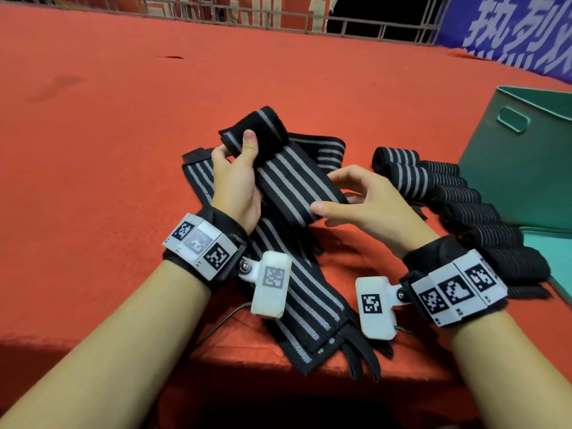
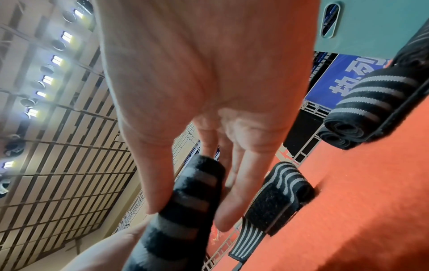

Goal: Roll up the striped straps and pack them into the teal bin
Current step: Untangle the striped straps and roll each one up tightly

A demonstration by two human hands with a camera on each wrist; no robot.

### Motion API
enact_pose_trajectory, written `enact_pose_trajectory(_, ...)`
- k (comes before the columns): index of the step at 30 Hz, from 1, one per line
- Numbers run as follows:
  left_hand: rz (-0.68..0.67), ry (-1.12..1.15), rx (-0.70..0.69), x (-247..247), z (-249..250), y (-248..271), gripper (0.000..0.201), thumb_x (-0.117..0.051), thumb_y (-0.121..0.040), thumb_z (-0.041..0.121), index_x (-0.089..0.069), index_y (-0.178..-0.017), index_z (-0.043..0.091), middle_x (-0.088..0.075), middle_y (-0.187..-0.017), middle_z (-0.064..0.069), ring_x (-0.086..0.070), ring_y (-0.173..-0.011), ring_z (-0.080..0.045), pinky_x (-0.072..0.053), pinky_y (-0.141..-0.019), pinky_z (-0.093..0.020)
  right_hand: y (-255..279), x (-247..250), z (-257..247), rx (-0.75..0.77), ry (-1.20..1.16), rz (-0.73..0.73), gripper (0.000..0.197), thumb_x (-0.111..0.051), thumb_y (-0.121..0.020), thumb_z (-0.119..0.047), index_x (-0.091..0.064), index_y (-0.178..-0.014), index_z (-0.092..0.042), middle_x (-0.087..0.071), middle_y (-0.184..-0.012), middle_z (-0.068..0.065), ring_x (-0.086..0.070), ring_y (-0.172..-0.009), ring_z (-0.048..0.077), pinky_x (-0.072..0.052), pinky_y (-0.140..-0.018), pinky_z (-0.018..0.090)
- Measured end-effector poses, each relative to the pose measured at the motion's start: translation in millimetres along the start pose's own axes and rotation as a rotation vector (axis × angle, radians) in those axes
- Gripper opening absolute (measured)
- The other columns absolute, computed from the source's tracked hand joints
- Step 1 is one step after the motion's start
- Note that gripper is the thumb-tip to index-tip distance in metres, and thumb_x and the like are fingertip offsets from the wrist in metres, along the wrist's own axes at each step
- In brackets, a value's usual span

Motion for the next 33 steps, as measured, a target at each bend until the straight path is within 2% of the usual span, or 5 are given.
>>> enact_pose_trajectory(7, 0.109, 0.049, 0.028, 18.0, 0.6, -11.2, 0.072, -0.071, -0.092, 0.038, -0.03, -0.148, 0.016, -0.047, -0.15, -0.009, -0.057, -0.131, -0.025, -0.048, -0.108, -0.053, -2.8, 8.9, -5.6, 0.108, 0.162, 0.088, 0.022, -0.073, -0.094, -0.025, -0.071, -0.074, -0.017, -0.074, -0.084, -0.013, -0.065, -0.081, -0.001, -0.054, -0.083, 0.017)
enact_pose_trajectory(13, 0.075, 0.042, 0.031, 17.5, -2.0, -11.4, 0.061, -0.068, -0.096, 0.033, -0.033, -0.143, 0.015, -0.052, -0.145, -0.01, -0.058, -0.13, -0.025, -0.048, -0.108, -0.054, -4.2, -0.3, 5.1, -0.077, 0.07, -0.036, 0.027, -0.07, -0.097, -0.027, -0.065, -0.096, -0.001, -0.072, -0.091, 0.03, -0.067, -0.052, 0.019, -0.055, -0.052, 0.028)
enact_pose_trajectory(17, -0.065, 0.037, 0.05, -1.2, 5.1, -0.4, 0.05, -0.065, -0.1, 0.025, -0.04, -0.141, 0.009, -0.067, -0.128, -0.015, -0.068, -0.118, -0.031, -0.055, -0.099, -0.055, -3.0, 9.7, 18.6, -0.197, 0.392, -0.092, 0.061, -0.074, -0.081, -0.059, -0.063, -0.126, -0.019, -0.07, -0.122, -0.004, -0.07, -0.104, 0.01, -0.058, -0.092, 0.034)
enact_pose_trajectory(21, -0.334, -0.066, 0.034, -34.8, 4.8, 21.3, 0.026, -0.061, -0.101, 0.013, -0.052, -0.125, 0.008, -0.07, -0.12, -0.015, -0.07, -0.112, -0.029, -0.061, -0.087, -0.047, -10.2, 22.9, -5.0, -0.075, -0.009, 0.114, 0.073, -0.059, -0.077, -0.084, -0.058, -0.129, -0.033, -0.067, -0.129, -0.01, -0.068, -0.113, 0.007, -0.054, -0.097, 0.037)
enact_pose_trajectory(33, -0.544, -0.358, 0.021, -58.1, -8.2, 45.3, 0.056, -0.075, -0.08, 0.003, -0.06, -0.129, 0.025, -0.064, -0.13, -0.013, -0.064, -0.121, -0.031, -0.053, -0.104, -0.052, -7.0, 10.4, -8.4, -0.062, -0.413, 0.102, 0.037, -0.053, -0.106, -0.031, -0.057, -0.139, -0.013, -0.07, -0.13, 0.011, -0.069, -0.117, 0.023, -0.056, -0.099, 0.04)
Point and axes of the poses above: each hand's wrist, its own y-axis away from the middle knuckle, its own x-axis out of the back of the hand, z = x × y, the point moved 8 cm from there along -y, towards the middle knuckle
